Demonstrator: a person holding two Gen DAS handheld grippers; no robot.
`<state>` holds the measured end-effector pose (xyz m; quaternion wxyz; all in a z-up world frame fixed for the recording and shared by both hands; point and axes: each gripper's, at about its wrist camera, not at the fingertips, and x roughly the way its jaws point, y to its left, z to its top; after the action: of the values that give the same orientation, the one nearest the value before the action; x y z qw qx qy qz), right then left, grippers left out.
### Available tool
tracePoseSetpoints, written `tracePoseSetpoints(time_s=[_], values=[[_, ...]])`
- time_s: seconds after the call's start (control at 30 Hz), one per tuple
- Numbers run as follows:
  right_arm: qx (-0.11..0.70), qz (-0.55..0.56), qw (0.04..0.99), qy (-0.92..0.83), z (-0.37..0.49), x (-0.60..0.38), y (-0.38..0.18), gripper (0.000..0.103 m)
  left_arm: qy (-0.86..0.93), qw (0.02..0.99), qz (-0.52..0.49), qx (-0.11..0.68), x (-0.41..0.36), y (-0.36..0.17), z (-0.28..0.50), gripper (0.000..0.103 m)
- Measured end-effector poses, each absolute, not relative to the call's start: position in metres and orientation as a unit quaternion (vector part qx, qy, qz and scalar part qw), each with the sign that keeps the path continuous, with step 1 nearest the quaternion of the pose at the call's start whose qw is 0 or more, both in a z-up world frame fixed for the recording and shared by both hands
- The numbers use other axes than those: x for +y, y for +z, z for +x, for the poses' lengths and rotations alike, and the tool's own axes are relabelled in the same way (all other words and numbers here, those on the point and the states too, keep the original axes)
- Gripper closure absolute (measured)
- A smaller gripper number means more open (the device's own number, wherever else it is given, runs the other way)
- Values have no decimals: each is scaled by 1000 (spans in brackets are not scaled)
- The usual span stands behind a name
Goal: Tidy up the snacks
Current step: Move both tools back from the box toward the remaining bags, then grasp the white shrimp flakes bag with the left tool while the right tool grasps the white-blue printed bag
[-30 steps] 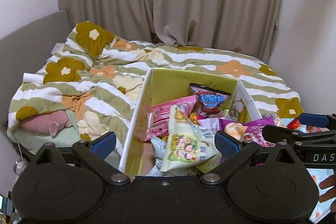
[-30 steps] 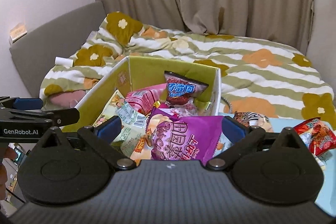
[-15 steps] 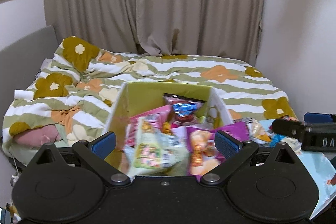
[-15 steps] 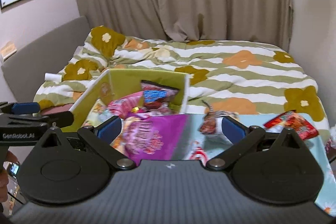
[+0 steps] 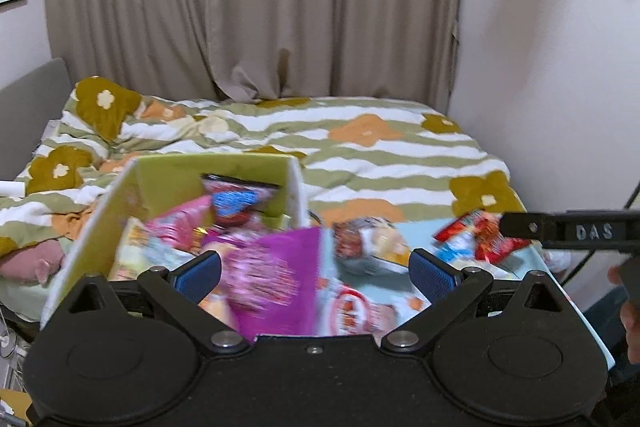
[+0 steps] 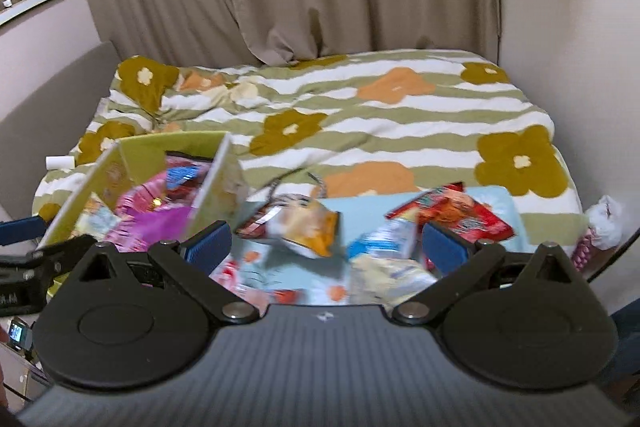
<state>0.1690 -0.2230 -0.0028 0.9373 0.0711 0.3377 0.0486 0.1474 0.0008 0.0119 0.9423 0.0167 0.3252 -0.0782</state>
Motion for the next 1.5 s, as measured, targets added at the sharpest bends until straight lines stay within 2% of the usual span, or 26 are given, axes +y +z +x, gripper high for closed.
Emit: tracePoseSetpoints(time_s=[0.47,1.07,1.5], values=[[412,77,903,95,207,-294,-64,0,-36,914,119,387,-107,-66,166,1],[469,95,865,153,252,-299,-128,0,50,870,272,408,-144,-132,225,1],[487,97,851,171,275,-290,-144,0,53,843,247,474,-132,-157,244,1]])
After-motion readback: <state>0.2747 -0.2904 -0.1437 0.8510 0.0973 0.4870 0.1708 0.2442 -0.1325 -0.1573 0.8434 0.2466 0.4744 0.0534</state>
